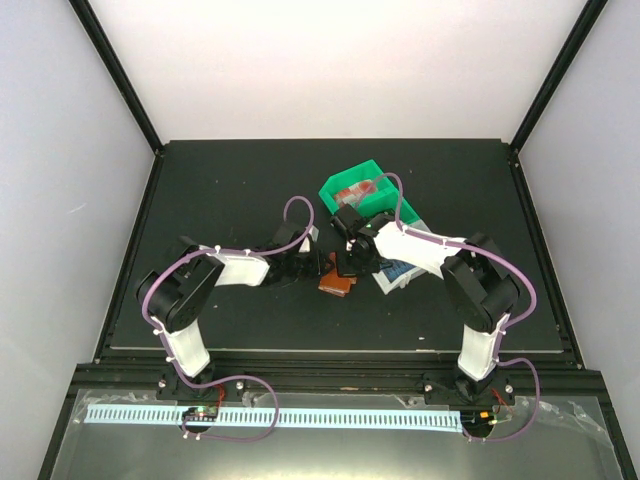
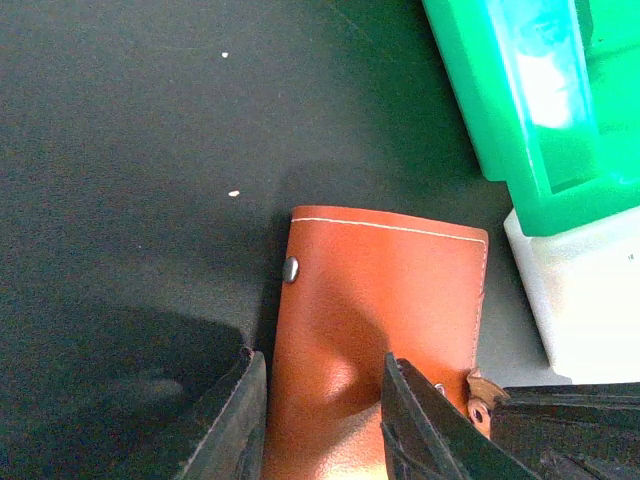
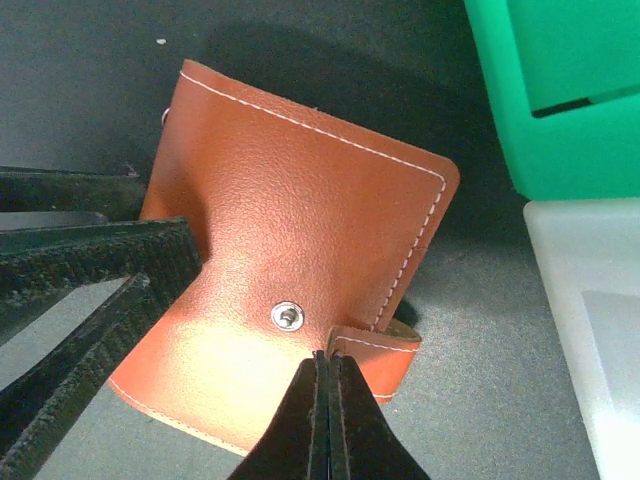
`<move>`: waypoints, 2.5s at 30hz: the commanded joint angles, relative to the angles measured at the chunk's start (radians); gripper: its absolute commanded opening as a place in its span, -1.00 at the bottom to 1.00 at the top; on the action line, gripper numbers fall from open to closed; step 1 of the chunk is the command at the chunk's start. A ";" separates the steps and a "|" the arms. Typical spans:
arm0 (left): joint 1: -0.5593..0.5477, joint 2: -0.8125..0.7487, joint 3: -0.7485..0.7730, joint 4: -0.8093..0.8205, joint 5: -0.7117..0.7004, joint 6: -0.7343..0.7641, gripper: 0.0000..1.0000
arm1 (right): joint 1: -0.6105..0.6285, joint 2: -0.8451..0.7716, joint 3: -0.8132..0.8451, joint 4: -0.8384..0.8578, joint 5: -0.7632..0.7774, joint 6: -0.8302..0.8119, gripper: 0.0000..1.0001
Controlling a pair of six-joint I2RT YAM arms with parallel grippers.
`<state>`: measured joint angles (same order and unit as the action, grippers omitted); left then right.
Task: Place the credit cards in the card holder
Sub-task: Close the card holder at the center of the board.
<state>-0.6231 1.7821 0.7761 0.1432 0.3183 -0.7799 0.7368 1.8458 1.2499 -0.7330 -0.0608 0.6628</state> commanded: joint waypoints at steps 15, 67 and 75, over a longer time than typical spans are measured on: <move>-0.021 0.108 -0.101 -0.196 0.044 -0.016 -0.34 | -0.001 0.015 0.023 0.072 -0.005 -0.034 -0.98; -0.020 0.159 -0.117 -0.080 0.161 -0.052 -0.51 | 0.039 0.161 0.141 -0.036 -0.057 -0.116 -0.98; -0.020 0.161 -0.121 -0.074 0.163 -0.051 -0.51 | 0.047 0.198 0.194 -0.093 -0.021 -0.114 -0.98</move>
<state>-0.6029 1.8240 0.7231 0.3038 0.4141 -0.8234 0.7464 1.9793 1.4239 -0.8513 -0.0242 0.5404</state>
